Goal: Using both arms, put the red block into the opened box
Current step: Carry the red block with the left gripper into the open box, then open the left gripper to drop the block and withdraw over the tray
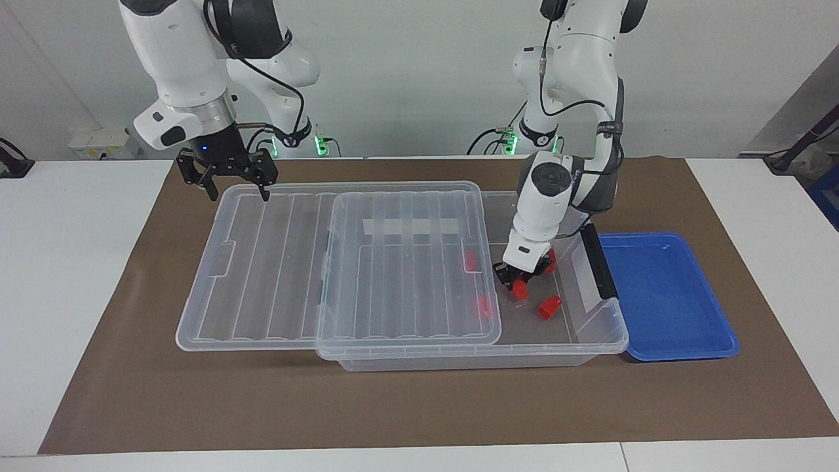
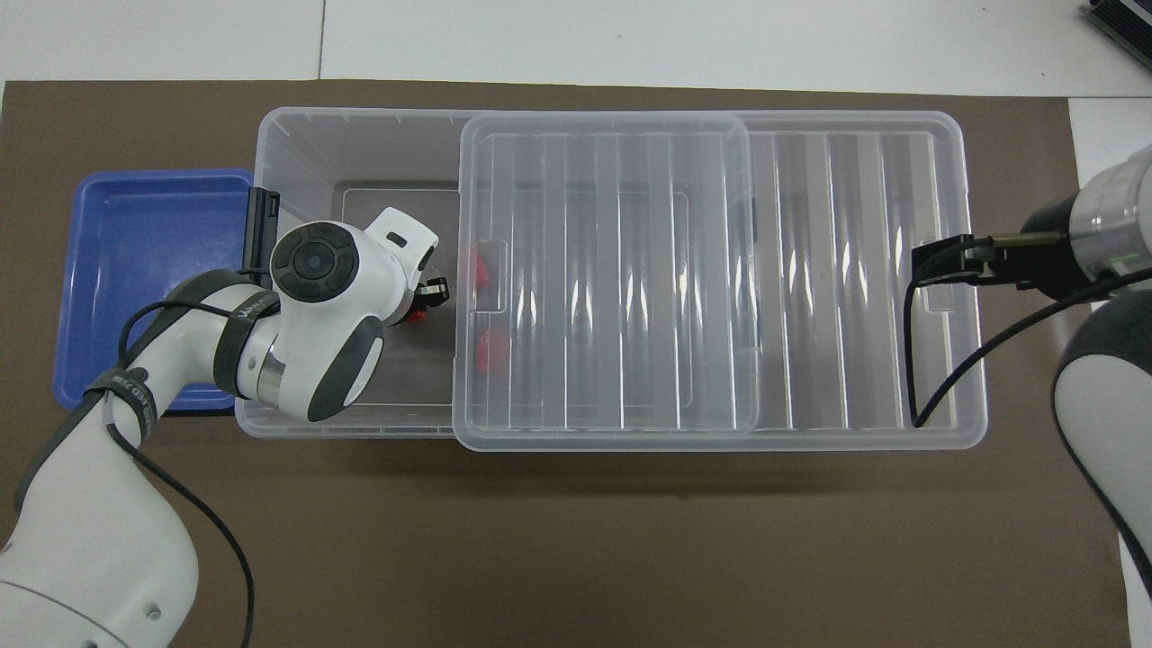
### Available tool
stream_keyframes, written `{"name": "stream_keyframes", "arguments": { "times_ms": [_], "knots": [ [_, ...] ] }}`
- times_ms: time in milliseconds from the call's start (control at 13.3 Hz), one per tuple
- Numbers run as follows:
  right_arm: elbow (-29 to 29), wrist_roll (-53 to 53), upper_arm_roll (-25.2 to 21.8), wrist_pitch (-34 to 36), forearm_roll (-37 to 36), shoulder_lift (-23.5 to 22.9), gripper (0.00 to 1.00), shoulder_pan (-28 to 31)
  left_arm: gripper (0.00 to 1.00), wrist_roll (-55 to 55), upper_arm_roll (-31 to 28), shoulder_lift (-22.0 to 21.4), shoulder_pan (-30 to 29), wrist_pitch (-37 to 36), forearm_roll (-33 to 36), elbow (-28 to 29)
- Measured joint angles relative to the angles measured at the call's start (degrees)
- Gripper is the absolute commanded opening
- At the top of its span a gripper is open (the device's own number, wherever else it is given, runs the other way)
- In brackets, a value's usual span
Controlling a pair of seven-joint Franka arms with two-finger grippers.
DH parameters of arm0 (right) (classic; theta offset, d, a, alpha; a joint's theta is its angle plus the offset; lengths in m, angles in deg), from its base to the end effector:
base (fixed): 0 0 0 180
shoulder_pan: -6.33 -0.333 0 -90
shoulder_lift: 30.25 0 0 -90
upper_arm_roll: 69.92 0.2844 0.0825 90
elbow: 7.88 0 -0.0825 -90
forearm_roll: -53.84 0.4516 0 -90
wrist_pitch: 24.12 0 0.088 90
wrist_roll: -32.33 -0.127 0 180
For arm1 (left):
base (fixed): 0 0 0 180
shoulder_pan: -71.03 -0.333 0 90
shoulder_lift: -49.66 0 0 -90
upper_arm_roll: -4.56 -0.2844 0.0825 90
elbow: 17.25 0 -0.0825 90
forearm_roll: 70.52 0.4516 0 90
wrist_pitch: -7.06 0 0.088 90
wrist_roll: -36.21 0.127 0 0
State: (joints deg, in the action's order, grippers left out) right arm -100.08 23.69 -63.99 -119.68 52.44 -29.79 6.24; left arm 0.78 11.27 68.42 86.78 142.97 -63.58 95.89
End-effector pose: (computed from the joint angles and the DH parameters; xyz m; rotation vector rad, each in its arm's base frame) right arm 0.6272 0.0634 0.5660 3.1224 -0.0689 0.1083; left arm 0.6090 -0.2488 0.2165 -3.1215 -0.2345 -0.1385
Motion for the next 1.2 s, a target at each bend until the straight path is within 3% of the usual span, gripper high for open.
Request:
{"name": "stream_keyframes", "arguments": {
  "times_ms": [150, 225, 300, 376, 901, 1202],
  "knots": [
    [0.5, -0.1, 0.0, 1.0, 0.0, -0.2, 1.00, 0.2, 0.00, 0.4, 0.0, 0.0, -0.1, 0.4, 0.1, 0.1],
    [0.5, -0.2, 0.0, 1.2, 0.0, -0.3, 1.00, 0.4, 0.40, 0.8, 0.0, 0.0, -0.1, 0.4, 0.1, 0.1],
    [0.5, -0.2, -0.1, 1.5, 0.0, -0.3, 1.00, 0.6, 0.87, 1.2, 0.0, 0.0, -0.2, 0.4, 0.1, 0.1],
    [0.5, -0.3, -0.3, 2.1, 0.0, -0.3, 1.00, 0.6, 1.00, 1.4, 0.0, 0.0, -0.2, 0.5, 0.1, 0.1],
    [0.6, -0.8, -0.4, 5.4, 0.0, -0.3, 1.00, 2.5, 1.00, 1.9, -0.4, 0.0, -1.2, 0.2, 0.2, -0.1],
    [0.5, -0.8, -0.5, 5.6, 0.0, -0.3, 1.00, 2.8, 1.00, 3.1, -0.4, -0.3, -2.6, -3.8, 0.2, -3.0]
  ]
}}
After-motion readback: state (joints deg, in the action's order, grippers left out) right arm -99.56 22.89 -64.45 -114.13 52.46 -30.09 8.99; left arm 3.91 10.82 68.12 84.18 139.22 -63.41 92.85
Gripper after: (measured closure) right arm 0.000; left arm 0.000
